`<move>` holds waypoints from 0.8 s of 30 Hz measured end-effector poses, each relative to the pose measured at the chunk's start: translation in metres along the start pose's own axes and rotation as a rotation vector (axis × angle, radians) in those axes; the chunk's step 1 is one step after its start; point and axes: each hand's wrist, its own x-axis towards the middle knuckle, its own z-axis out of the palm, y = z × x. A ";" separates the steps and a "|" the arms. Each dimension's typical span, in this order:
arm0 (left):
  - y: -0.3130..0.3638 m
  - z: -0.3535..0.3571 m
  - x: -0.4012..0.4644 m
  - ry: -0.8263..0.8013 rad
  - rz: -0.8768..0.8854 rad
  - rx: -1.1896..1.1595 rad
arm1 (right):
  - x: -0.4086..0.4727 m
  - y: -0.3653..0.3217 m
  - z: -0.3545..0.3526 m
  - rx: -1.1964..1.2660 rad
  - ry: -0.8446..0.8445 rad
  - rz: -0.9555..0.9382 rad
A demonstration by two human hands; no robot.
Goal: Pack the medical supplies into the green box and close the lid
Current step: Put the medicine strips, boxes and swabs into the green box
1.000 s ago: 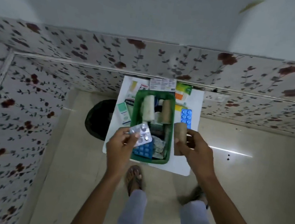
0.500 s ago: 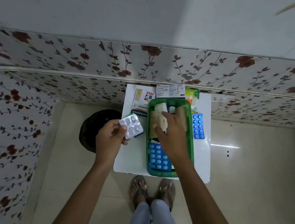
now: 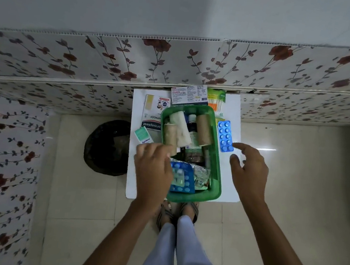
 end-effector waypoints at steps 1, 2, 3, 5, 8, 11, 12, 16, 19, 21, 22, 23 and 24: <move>-0.003 -0.003 0.004 0.037 -0.071 -0.067 | 0.007 0.005 0.003 -0.007 0.002 0.013; -0.007 -0.005 0.010 0.053 -0.139 -0.107 | 0.015 0.009 0.006 -0.016 -0.007 0.020; -0.013 -0.005 0.015 0.051 -0.202 -0.115 | 0.023 0.012 0.011 -0.034 -0.022 0.023; -0.029 0.001 0.026 -0.011 -0.355 -0.091 | 0.039 0.016 0.023 -0.102 -0.078 0.028; -0.048 0.017 0.037 -0.123 -0.568 -0.066 | 0.058 0.018 0.043 -0.266 -0.182 0.069; -0.047 0.027 0.043 -0.143 -0.627 -0.095 | 0.067 0.017 0.058 -0.370 -0.255 0.111; -0.045 0.029 0.046 -0.115 -0.621 -0.123 | 0.068 0.018 0.062 -0.387 -0.265 0.105; -0.034 0.036 0.054 -0.066 -0.621 -0.219 | 0.074 0.029 0.068 -0.391 -0.237 0.084; -0.037 0.041 0.052 -0.042 -0.620 -0.234 | 0.081 0.031 0.071 -0.434 -0.242 0.071; -0.039 0.038 0.050 -0.029 -0.624 -0.286 | 0.083 0.032 0.071 -0.432 -0.221 0.062; -0.039 0.035 0.049 -0.011 -0.649 -0.320 | 0.082 0.032 0.069 -0.385 -0.196 0.070; -0.040 0.031 0.048 0.012 -0.678 -0.356 | 0.081 0.030 0.064 -0.311 -0.158 0.079; -0.039 0.027 0.046 0.036 -0.697 -0.396 | 0.079 0.028 0.057 -0.223 -0.107 0.077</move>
